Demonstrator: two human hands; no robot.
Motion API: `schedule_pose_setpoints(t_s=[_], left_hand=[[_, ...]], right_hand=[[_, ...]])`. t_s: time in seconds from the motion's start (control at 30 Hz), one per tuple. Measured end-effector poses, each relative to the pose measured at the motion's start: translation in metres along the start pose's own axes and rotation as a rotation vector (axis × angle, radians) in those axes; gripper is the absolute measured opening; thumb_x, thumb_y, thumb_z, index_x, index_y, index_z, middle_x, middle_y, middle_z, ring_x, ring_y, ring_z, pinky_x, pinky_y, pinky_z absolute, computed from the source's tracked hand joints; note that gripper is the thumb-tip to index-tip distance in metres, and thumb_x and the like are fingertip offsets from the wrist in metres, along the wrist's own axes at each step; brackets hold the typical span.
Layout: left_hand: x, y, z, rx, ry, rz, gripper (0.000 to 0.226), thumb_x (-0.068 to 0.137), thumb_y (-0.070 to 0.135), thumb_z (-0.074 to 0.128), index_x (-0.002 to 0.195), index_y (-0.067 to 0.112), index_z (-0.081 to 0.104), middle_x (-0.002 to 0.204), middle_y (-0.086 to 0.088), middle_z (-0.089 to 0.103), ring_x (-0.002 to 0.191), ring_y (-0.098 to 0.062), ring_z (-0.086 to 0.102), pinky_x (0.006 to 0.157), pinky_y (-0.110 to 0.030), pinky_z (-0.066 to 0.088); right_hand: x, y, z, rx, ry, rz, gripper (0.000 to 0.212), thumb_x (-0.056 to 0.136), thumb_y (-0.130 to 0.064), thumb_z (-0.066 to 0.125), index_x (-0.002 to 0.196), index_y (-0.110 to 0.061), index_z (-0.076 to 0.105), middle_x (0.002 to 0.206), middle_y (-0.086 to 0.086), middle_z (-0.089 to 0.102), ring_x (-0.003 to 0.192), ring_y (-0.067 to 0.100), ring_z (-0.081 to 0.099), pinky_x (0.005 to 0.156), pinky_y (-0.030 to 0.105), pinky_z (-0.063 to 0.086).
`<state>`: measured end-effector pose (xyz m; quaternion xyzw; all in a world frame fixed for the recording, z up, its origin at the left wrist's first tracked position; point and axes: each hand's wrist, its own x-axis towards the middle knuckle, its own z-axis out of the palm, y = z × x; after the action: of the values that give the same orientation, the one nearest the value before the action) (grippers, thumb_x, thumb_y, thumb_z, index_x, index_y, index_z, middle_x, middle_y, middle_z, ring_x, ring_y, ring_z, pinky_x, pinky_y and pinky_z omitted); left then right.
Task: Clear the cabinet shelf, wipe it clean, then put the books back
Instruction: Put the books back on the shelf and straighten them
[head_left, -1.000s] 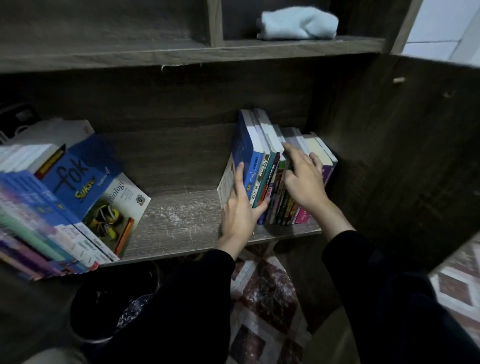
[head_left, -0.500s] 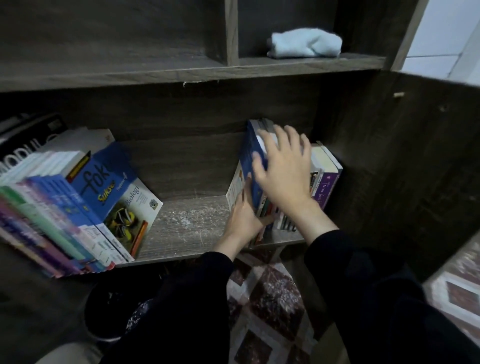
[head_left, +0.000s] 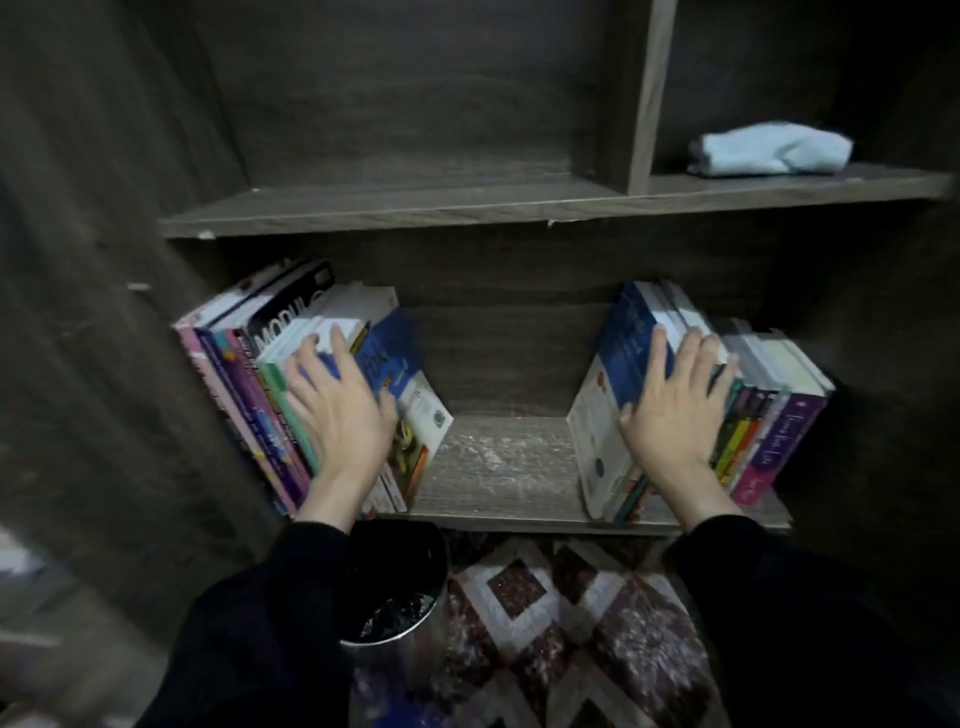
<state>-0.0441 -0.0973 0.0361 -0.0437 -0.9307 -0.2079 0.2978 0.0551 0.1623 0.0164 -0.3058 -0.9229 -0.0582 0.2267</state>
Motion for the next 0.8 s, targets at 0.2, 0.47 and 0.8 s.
schedule_pose_setpoints(t_s=[0.2,0.47,0.8], left_hand=[[0.019,-0.015,-0.005,0.081,-0.137,-0.103,0.076,0.085,0.034,0.066,0.144,0.005,0.027,0.14,-0.019,0.026,0.127,-0.037,0.021,0.103,-0.043,0.021],[0.032,0.003,-0.01,0.031,-0.062,-0.092,0.052,0.085,0.023,0.061,0.128,-0.002,0.047,0.132,-0.023,0.042,0.122,-0.035,0.028,0.099,-0.041,0.021],[0.085,0.027,-0.011,0.298,-0.443,-0.055,0.089,0.081,0.062,0.061,0.135,-0.005,0.041,0.141,-0.022,0.04,0.13,-0.038,0.036,0.103,-0.039,0.032]], right_hand=[[0.001,0.005,0.003,-0.063,0.017,0.017,0.095,0.082,-0.037,0.064,0.153,-0.009,0.008,0.154,0.026,0.014,0.142,0.039,0.009,0.111,0.05,-0.008],[0.0,0.005,0.003,-0.074,0.021,0.009,0.096,0.081,-0.038,0.065,0.153,-0.009,0.008,0.154,0.026,0.015,0.141,0.04,0.007,0.113,0.051,-0.004],[0.002,0.005,0.007,-0.084,0.032,0.025,0.095,0.08,-0.038,0.066,0.152,-0.008,0.011,0.153,0.028,0.017,0.138,0.04,0.005,0.112,0.052,-0.003]])
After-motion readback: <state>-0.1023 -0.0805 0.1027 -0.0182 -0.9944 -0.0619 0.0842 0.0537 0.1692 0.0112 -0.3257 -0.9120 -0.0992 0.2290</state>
